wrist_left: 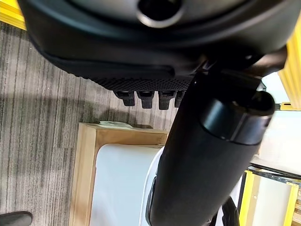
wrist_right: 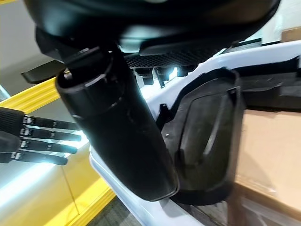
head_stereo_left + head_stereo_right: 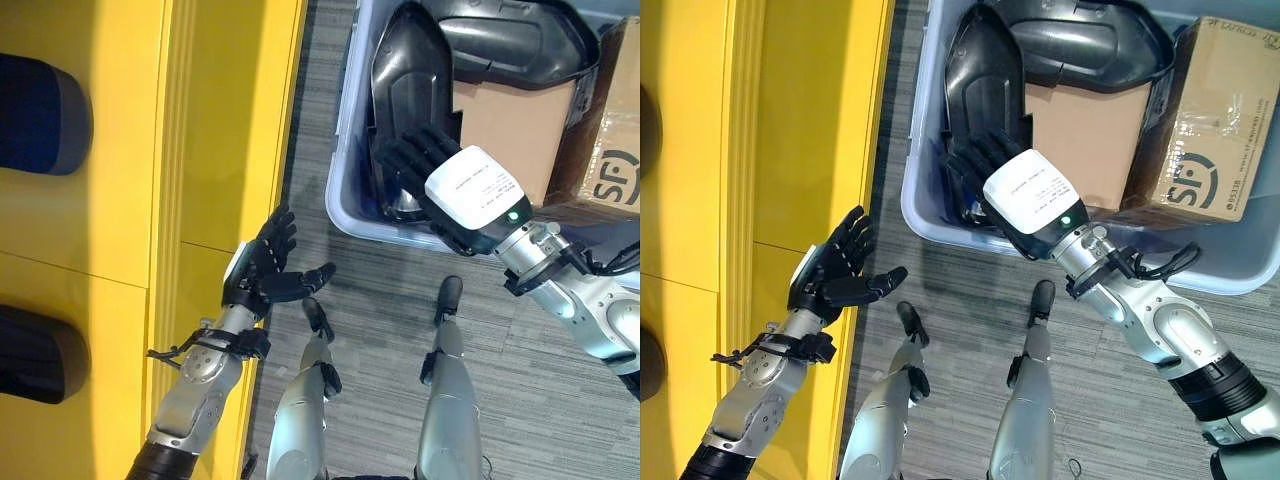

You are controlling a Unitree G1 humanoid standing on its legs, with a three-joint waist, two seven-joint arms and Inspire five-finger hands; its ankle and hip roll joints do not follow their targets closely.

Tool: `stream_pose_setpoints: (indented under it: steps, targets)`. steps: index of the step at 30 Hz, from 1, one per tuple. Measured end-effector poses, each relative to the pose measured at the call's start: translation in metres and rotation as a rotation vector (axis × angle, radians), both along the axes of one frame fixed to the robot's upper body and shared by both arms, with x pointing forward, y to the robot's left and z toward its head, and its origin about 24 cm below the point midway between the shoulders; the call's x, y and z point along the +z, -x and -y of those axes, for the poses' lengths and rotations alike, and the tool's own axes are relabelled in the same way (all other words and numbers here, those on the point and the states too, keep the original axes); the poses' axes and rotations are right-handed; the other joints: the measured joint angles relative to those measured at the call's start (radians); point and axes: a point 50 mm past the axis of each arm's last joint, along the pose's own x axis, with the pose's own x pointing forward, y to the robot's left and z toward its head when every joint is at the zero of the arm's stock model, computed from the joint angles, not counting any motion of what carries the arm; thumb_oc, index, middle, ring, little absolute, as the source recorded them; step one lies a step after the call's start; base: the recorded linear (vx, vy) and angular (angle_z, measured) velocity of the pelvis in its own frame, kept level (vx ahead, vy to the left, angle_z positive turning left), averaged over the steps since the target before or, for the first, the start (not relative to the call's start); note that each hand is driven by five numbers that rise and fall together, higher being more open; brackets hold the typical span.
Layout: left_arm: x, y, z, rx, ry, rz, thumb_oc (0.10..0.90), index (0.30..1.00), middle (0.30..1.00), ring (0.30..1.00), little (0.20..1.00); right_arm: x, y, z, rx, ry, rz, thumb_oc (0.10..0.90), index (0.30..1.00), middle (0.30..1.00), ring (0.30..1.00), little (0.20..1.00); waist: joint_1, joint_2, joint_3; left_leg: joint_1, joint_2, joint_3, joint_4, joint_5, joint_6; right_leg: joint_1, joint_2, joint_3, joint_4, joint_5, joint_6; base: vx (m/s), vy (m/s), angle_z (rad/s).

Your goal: Move parts from the plastic box to the shelf.

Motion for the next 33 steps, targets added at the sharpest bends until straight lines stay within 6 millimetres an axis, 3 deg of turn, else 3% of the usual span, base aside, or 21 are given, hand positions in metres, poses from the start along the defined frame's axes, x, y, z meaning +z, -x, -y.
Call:
stream_pose_setpoints:
  steps: [18,33]
  targets:
    - [0.009,-0.011,0.004,0.008,-0.045,0.043,0.9,1.0,1.0,1.0,1.0,0.035,-0.007,-0.014,0.007,-0.014,0.132,0.9,1.0,1.0,1.0,1.0,0.025,0.006,-0.001,-0.154,-0.003,0.003,0.024,0.009,0.005,-0.179,-0.009,0.025,0.051,0.0,-0.002,-0.01,0.01,0.0]
    - [0.009,-0.012,0.005,0.005,-0.044,0.044,0.9,1.0,1.0,1.0,1.0,0.044,-0.007,-0.016,0.004,-0.094,0.216,0.9,1.0,1.0,1.0,1.0,0.019,0.008,-0.001,-0.22,-0.001,0.013,0.043,0.011,0.007,-0.257,-0.01,0.045,0.073,0.0,-0.003,0.0,0.0,0.0]
